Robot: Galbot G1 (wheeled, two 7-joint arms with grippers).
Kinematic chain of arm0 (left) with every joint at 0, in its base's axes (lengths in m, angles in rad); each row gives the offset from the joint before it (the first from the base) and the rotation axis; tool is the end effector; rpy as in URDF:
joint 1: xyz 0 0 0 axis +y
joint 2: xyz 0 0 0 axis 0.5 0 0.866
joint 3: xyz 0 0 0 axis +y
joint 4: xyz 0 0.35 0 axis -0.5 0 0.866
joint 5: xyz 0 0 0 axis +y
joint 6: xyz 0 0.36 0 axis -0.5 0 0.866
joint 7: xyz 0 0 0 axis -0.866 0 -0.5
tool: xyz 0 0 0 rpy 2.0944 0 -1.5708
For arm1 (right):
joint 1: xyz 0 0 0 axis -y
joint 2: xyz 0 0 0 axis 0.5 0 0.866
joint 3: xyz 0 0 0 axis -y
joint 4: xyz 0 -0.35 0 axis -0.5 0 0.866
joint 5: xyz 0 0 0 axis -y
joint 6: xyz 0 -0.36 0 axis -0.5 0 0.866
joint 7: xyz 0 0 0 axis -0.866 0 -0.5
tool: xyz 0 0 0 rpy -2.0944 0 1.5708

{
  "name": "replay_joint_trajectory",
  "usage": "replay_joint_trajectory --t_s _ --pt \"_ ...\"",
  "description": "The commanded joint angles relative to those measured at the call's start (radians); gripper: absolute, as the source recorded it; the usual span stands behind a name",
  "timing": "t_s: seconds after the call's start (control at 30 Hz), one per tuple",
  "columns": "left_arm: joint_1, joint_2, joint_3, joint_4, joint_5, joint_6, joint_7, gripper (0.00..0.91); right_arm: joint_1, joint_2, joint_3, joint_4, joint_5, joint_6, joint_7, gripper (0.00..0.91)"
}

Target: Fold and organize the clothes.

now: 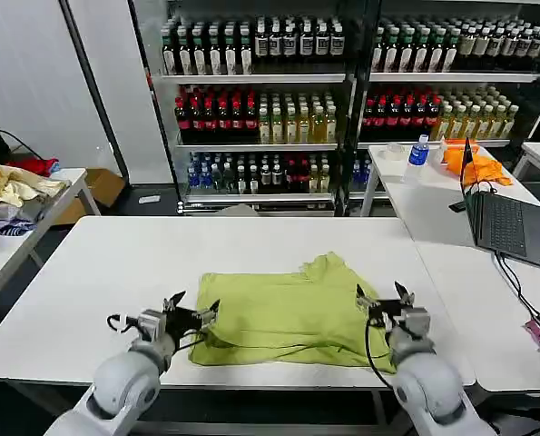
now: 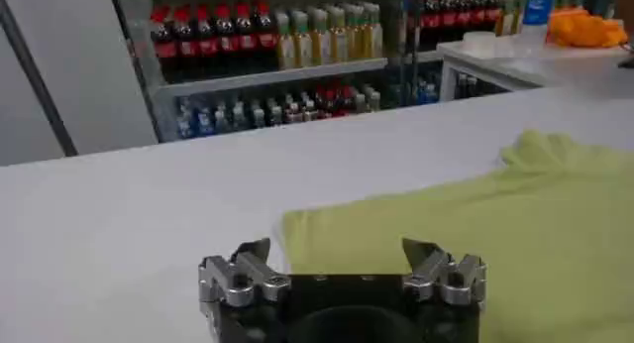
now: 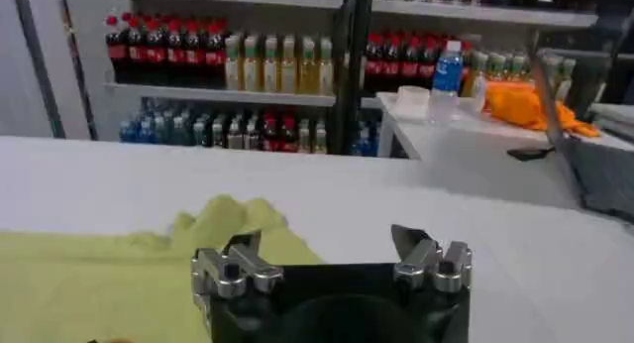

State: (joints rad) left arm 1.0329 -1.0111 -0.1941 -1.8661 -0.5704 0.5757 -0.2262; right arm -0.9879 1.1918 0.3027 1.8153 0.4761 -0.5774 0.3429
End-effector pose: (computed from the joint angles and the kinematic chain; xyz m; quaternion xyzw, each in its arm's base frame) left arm 0.3297 0.0358 -0.2623 -0.1057 -0.9654 -0.0608 0.2306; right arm 0.3564 -0.0262 -0.2518 -0.0061 -0.9818 0.0212 0.1886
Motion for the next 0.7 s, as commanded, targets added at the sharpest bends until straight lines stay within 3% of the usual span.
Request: replay_joint_trajectory --t_s 0.03,0.33,0.7 --pt "-0.293 -0.071 0.125 0.294 -0.03 0.002 -0.016 0.907 0.28 0.039 -0.095 -0.352 0.061 -0.002 0.014 0.907" --pt "-0.362 -0.113 0.17 0.426 -0.006 0.002 -0.015 0.907 0.392 0.093 -0.138 -0.537 0.082 -0.002 0.008 0.907" --pt "-0.352 -0.12 0.175 0.442 -0.007 0.002 -0.011 0.907 0.502 0.178 -0.159 -0.695 0.105 -0.002 -0.01 0.907"
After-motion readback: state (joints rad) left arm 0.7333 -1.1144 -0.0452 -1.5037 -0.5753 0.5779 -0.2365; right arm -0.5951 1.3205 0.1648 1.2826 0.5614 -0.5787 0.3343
